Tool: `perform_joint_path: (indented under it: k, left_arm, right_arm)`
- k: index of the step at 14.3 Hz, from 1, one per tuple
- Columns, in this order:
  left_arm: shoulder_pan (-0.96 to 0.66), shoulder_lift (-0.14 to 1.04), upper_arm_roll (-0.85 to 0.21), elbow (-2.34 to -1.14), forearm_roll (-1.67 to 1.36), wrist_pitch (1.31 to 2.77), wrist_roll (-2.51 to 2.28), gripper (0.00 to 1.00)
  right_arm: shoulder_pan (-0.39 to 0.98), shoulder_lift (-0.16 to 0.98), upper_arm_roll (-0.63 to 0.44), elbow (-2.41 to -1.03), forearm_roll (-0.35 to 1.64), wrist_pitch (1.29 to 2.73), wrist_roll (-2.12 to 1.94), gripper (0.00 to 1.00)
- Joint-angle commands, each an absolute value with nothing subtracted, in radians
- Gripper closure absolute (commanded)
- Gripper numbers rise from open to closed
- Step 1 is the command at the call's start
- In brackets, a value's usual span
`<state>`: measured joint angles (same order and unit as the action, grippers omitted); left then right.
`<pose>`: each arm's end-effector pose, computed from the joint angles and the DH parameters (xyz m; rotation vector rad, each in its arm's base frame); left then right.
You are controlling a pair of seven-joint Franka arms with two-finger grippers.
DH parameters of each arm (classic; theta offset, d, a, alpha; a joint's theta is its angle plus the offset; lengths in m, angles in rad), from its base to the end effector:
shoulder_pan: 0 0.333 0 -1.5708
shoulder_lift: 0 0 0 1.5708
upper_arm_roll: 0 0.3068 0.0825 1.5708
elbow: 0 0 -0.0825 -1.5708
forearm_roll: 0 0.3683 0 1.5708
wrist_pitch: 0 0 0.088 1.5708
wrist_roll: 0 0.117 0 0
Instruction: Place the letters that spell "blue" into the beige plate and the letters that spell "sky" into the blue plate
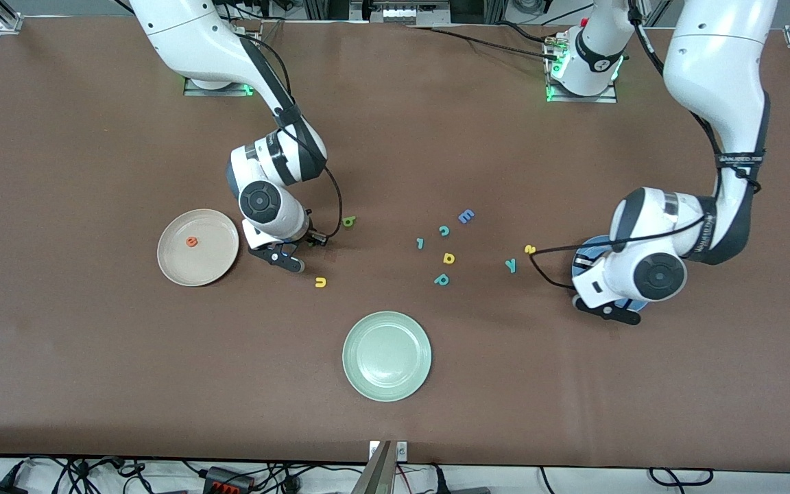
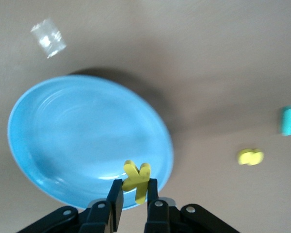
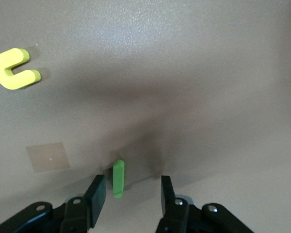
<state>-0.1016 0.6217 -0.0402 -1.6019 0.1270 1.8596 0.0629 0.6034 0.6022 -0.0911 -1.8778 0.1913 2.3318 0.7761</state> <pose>0.6250 -0.0756 0.2361 -2.9645 0.3877 0.5427 0.5232 0.3010 0.1719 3.0469 -0.6076 -0.2485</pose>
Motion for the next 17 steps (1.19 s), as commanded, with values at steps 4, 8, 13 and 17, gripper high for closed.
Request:
perform_joint_path:
  k: [4, 8, 13, 17]
  left_arm:
    - [-0.109, 0.611, -0.066, -1.631, 0.147, 1.873, 0.028, 0.0]
    - [-0.156, 0.629, -0.149, -1.62, 0.144, 1.884, -0.281, 0.0]
    - [-0.274, 0.692, -0.15, -1.643, 0.149, 2.052, -0.544, 0.0]
    - [-0.279, 0.695, -0.15, -1.689, 0.149, 2.13, -0.572, 0.0]
  right_arm:
    - [0.621, 0.624, -0.092, -1.859, 0.207, 2.342, 0.788, 0.53]
    - [0.618, 0.624, -0.092, -1.853, 0.207, 2.342, 0.775, 0.85]
    - [0.606, 0.617, -0.095, -1.839, 0.201, 2.336, 0.723, 1.0]
    - [0.574, 0.531, -0.173, -1.821, 0.19, 2.182, 0.507, 1.0]
